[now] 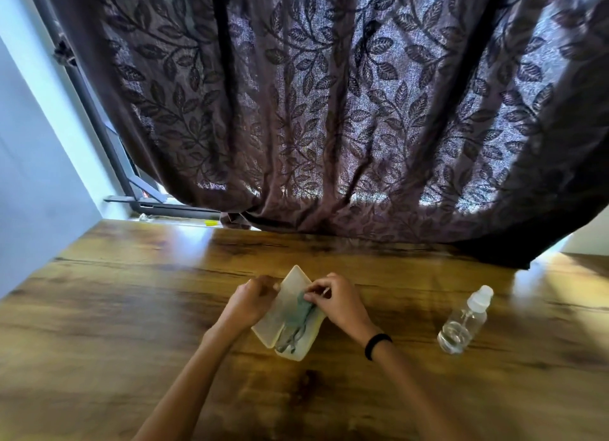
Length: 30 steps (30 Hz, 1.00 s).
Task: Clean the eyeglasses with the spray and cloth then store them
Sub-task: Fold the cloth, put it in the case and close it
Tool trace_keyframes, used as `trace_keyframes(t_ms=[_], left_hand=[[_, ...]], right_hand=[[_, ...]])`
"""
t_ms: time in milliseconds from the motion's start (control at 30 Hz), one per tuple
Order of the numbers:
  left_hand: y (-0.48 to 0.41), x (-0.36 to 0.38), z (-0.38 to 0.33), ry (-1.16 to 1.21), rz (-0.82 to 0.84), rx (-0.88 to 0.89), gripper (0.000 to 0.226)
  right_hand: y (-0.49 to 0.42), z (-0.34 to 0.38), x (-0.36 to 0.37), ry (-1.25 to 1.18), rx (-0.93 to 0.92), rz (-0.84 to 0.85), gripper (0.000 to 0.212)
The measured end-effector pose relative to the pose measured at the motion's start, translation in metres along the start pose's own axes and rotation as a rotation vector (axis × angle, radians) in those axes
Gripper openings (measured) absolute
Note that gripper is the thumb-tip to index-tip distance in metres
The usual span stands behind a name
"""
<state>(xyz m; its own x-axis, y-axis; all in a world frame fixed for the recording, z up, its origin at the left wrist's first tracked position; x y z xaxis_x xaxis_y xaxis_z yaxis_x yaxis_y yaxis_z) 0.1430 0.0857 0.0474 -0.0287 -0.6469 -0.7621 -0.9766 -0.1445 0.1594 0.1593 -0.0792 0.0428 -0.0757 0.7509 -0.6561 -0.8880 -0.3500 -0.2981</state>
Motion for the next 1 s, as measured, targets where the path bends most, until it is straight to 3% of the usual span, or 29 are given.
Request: trace_keyframes(t_ms=[233, 433, 767, 1000], left_hand=[[0.014, 0.010, 0.015, 0.674, 0.461, -0.229, 0.023], [0.024, 0.022, 0.023, 0.934, 0.679, -0.303, 0.039], [0.037, 0.026, 0.013, 0.878, 0.577, -0.253, 0.048], [0.036, 0.030, -0.005, 0.616, 0.407, -0.195, 0.059]], right_hand=[[0.035, -0.020, -0.019, -0.340, 0.161, -0.259, 0.010], [0.068, -0.028, -0.004, -0.418, 0.297, -0.193, 0.026], [0.072, -0.018, 0.006, -0.256, 0.223, -0.226, 0.041], [0.070, -0.011, 0.011, -0.156, 0.084, -0.106, 0.040]])
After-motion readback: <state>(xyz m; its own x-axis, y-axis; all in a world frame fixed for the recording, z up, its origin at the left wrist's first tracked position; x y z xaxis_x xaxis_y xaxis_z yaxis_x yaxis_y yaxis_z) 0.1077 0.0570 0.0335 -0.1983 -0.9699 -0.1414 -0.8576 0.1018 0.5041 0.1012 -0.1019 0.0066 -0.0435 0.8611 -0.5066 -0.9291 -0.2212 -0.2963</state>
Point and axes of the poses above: each hand's wrist, its own y-axis away from the middle knuckle, its own x-axis out of the palm, z = x × y, the point moved 5 cm from there along -y, towards the middle knuckle, and after that the axes turned 12 degrees about -x, right-handed, at the moved point
